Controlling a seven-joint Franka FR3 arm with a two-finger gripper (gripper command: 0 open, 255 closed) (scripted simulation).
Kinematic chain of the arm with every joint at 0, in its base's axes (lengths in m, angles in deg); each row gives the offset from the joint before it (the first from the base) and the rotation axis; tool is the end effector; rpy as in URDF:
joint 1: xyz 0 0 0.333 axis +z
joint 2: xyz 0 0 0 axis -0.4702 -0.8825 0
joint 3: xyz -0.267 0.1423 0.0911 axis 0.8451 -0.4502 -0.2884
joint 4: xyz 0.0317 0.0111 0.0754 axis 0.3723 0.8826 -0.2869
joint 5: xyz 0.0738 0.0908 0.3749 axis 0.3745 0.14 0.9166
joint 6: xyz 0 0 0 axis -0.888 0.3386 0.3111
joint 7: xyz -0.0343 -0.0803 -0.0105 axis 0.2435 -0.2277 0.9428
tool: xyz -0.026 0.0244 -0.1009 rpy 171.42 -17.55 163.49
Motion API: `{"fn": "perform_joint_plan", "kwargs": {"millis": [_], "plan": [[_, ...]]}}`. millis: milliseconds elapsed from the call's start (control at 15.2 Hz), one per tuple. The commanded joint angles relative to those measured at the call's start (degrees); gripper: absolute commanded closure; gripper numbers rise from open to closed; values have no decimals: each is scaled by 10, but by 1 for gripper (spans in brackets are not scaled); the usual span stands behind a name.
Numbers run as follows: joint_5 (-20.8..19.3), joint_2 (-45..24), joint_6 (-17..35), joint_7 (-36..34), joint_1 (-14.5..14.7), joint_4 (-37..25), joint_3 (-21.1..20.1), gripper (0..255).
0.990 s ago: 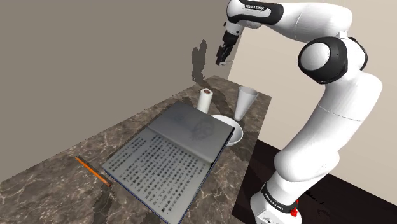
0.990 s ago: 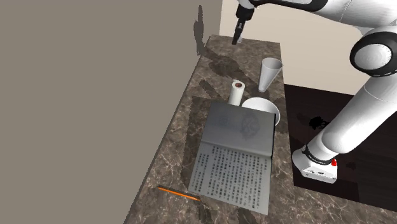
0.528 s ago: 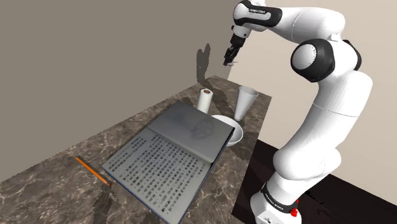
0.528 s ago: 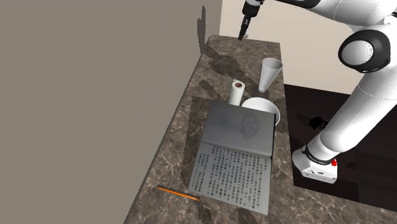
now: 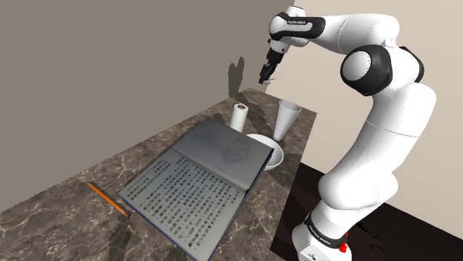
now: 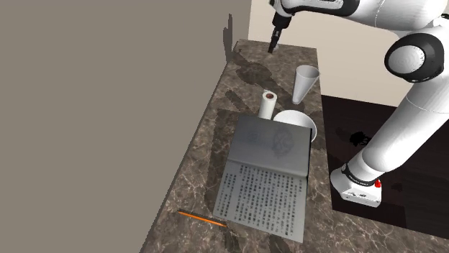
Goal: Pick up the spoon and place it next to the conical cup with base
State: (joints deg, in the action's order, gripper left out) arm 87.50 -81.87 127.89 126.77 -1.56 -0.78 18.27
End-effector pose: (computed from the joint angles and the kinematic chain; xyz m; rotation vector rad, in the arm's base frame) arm 0.5401 -0.3095 0.5732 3.0984 0.2620 0.2462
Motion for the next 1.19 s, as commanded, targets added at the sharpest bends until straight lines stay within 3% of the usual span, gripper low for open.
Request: {"fn": "perform_joint_plan", "kwargs": {"millis": [0,1122], "plan": [[0,2,18,0,1,20,0,255],[4,-7,145,10,1,138,-1,255]]}}
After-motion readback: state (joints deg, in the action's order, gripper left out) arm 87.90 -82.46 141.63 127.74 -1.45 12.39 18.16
